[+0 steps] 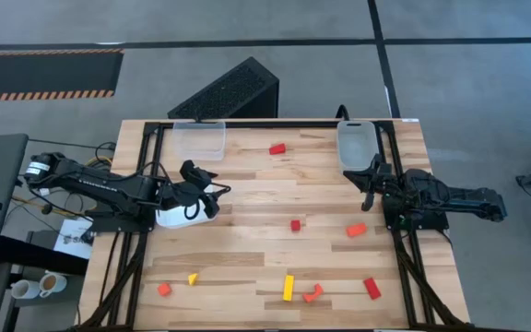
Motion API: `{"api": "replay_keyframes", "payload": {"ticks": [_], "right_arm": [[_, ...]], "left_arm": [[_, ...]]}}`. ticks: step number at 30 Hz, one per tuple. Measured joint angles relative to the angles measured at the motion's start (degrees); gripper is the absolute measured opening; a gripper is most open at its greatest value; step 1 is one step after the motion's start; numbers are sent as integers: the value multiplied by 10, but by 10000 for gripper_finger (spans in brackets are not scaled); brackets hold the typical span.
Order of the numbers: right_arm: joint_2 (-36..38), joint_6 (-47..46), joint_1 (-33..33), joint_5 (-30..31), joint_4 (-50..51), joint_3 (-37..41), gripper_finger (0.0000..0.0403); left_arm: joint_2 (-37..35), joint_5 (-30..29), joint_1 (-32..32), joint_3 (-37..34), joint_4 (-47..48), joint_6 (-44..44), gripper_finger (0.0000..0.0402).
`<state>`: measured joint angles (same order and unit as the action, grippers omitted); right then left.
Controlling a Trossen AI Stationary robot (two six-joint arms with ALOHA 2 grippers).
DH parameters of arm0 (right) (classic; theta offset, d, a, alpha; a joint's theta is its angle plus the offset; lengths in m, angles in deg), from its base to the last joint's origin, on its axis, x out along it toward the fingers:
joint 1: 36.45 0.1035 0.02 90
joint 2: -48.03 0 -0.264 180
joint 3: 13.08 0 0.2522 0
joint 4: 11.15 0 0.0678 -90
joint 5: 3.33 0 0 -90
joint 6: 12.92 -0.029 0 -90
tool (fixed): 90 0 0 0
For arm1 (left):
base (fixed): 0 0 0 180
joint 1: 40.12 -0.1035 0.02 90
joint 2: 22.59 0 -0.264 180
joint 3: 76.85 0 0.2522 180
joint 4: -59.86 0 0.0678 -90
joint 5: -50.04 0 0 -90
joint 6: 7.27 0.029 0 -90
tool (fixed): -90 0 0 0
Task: Sort & place blocks by color
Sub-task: Put the middle red block into the gray bin
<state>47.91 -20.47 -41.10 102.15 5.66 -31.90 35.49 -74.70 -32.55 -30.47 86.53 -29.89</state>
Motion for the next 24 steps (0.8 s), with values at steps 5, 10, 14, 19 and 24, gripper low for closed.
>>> {"api": "replay_keyframes", "payload": {"ticks": [5, 10, 14, 19, 24], "right_arm": [[0, 0, 0, 0, 0, 0, 11], [0, 0, 0, 0, 0, 0, 11], [0, 0, 0, 0, 0, 0, 11], [0, 0, 0, 0, 0, 0, 11], [0, 0, 0, 0, 0, 0, 11]], "left_arm": [[0, 0, 0, 0, -2, 0, 251], [0, 0, 0, 0, -8, 0, 251], [0, 0, 0, 0, -8, 0, 251], [0, 0, 0, 0, -8, 0, 251], [0, 0, 0, 0, -8, -1, 251]]}}
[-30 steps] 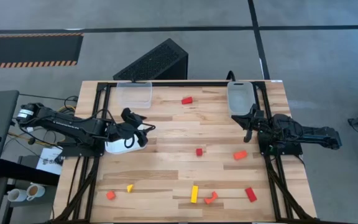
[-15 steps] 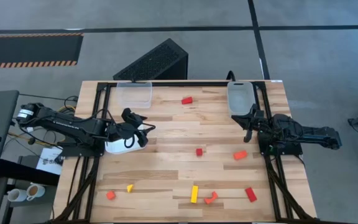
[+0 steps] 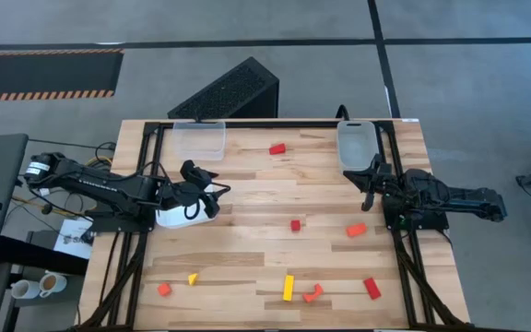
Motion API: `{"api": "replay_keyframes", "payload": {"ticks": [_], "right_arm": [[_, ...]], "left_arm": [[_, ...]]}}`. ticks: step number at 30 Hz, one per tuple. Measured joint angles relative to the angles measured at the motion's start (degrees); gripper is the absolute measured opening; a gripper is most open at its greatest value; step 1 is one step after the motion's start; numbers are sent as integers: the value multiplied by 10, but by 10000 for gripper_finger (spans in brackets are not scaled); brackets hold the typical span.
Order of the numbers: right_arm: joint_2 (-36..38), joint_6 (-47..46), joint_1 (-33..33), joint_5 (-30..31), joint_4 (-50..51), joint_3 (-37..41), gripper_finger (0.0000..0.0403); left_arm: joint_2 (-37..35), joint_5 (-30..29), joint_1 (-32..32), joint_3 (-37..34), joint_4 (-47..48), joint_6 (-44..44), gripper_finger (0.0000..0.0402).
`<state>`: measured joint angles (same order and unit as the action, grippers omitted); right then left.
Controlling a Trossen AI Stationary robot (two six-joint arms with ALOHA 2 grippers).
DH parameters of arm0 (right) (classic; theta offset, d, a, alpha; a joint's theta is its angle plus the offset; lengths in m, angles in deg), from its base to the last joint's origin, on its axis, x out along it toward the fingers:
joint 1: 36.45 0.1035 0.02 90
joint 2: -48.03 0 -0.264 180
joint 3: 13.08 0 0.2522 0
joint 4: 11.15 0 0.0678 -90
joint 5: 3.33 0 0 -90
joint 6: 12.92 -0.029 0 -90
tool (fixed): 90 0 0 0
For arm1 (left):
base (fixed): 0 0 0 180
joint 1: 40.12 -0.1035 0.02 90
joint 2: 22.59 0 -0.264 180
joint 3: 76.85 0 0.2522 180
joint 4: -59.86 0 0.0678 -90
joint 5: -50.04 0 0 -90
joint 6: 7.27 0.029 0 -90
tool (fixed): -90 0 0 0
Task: Sort & place blocks by color
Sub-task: Put the middle red block into the gray bin
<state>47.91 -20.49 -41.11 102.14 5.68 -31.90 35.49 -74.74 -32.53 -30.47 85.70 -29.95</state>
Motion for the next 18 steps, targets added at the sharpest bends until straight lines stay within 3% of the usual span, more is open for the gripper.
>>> {"api": "replay_keyframes", "payload": {"ticks": [18], "right_arm": [[0, 0, 0, 0, 0, 0, 11]], "left_arm": [[0, 6, 0, 0, -14, 1, 251]]}}
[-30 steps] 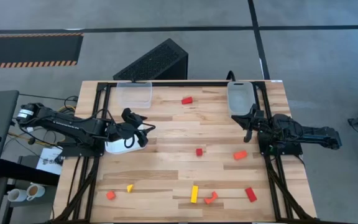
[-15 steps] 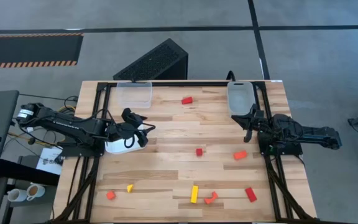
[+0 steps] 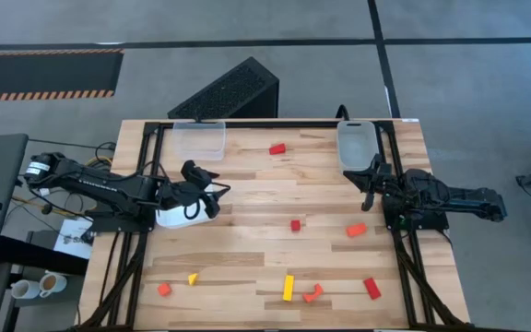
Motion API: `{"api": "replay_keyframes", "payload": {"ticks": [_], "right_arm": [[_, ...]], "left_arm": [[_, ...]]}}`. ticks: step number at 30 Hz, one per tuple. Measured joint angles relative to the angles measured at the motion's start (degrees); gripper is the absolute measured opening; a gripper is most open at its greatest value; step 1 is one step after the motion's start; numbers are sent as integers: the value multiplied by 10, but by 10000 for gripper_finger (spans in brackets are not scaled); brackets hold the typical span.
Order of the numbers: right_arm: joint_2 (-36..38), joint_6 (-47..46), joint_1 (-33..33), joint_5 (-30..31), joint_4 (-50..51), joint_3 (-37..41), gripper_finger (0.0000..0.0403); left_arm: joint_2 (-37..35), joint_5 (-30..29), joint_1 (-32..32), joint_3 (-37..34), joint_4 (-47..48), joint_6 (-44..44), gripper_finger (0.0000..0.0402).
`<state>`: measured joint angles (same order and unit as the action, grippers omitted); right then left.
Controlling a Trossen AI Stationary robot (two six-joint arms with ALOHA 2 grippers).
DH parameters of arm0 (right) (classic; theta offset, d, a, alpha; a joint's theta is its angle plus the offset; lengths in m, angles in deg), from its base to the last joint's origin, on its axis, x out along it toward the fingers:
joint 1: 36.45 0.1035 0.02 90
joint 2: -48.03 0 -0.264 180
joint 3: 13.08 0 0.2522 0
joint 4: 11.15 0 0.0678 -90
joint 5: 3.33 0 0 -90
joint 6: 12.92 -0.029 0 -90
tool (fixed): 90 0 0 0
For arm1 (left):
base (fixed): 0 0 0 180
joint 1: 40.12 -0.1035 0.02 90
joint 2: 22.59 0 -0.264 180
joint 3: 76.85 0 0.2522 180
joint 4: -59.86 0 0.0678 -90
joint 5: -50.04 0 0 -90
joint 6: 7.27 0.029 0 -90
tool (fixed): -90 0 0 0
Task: Sort & place blocks by color
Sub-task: Put the middle red block into the gray bin
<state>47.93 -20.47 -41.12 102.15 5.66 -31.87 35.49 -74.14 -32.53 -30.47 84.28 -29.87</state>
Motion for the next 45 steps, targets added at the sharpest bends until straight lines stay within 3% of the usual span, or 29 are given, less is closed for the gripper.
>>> {"api": "replay_keyframes", "payload": {"ticks": [12, 23, 36, 45], "right_arm": [[0, 0, 0, 0, 0, 0, 11], [0, 0, 0, 0, 0, 0, 11], [0, 0, 0, 0, 0, 0, 11], [0, 0, 0, 0, 0, 0, 11]], "left_arm": [[0, 40, 6, 0, -79, 46, 251], [0, 39, 38, 0, -191, 144, 251], [0, 39, 60, 0, -222, 164, 251], [0, 24, 58, 0, -314, 211, 251]]}}
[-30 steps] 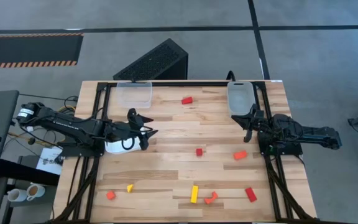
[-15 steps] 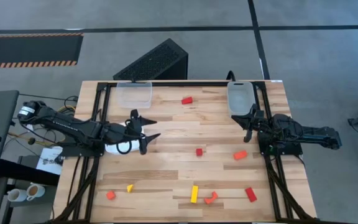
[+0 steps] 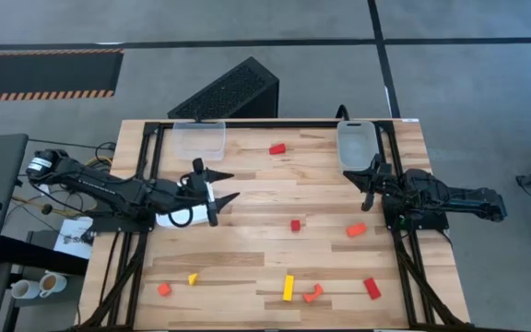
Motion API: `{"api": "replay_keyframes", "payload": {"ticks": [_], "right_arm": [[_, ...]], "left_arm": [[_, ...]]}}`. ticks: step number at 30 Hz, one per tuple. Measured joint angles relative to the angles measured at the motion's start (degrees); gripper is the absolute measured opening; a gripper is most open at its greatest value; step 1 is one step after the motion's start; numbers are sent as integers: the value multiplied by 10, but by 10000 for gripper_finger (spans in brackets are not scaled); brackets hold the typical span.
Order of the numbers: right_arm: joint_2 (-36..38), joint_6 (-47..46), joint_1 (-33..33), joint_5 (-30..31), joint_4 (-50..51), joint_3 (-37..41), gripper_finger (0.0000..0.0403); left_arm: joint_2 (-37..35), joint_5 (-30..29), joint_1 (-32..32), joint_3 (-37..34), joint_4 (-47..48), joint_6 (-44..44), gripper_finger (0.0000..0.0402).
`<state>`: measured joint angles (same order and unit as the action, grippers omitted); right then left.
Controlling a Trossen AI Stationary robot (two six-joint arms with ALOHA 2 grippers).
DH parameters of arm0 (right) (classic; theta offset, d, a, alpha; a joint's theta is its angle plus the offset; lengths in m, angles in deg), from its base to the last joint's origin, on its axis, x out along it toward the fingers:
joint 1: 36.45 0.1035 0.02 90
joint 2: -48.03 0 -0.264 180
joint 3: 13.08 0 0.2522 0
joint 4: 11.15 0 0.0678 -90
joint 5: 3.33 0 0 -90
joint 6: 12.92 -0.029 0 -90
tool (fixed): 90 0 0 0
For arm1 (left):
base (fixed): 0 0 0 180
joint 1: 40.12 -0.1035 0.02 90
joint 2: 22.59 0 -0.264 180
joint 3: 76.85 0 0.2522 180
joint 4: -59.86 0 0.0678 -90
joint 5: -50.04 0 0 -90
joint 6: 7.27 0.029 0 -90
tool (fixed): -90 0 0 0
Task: Sort & place blocks by color
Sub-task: Put the middle red block into the gray bin
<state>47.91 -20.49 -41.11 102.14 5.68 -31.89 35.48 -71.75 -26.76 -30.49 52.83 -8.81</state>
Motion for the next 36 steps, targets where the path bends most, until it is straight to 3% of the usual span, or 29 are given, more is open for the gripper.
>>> {"api": "replay_keyframes", "payload": {"ticks": [6, 12, 36], "right_arm": [[0, 0, 0, 0, 0, 0, 11], [0, 6, 0, 0, -7, 0, 11], [0, -8, -1, -3, -55, 0, 11]], "left_arm": [[0, -1, 0, 0, -33, 29, 251], [0, -36, -4, 0, -5, 35, 251], [0, -36, -16, 0, 17, 65, 251]]}}
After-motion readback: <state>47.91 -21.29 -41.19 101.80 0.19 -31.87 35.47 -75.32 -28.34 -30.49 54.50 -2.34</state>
